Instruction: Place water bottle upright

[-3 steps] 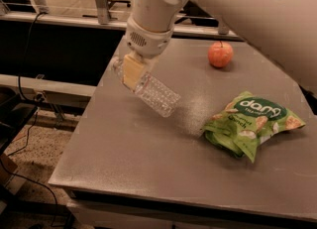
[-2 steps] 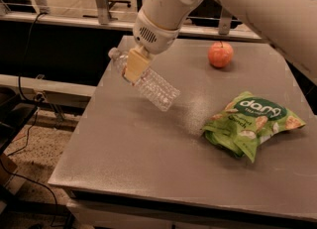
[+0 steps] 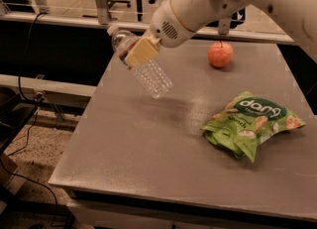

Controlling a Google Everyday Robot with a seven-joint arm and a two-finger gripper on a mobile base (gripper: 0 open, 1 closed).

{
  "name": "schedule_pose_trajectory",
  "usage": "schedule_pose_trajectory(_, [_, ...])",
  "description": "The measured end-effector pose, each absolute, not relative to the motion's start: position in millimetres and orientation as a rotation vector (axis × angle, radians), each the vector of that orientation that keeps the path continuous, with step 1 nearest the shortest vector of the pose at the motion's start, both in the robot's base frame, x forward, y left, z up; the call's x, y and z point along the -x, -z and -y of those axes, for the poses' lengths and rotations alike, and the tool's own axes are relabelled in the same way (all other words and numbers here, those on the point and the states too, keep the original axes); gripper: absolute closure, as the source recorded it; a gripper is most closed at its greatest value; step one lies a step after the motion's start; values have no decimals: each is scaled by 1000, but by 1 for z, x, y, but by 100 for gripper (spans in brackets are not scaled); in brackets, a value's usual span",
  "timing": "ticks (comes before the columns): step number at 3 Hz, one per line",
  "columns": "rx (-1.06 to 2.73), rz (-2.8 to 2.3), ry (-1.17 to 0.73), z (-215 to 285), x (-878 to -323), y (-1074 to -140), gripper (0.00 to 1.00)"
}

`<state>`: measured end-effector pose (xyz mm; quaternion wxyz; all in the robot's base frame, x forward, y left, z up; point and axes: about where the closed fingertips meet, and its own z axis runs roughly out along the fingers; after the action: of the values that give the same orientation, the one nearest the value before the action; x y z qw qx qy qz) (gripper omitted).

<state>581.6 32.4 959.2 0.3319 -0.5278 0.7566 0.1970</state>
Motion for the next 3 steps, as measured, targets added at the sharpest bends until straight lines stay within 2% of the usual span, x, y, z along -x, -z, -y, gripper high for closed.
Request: schedule_pose_trajectory(3, [1254,-1582,-756,-33,-592,-971,100])
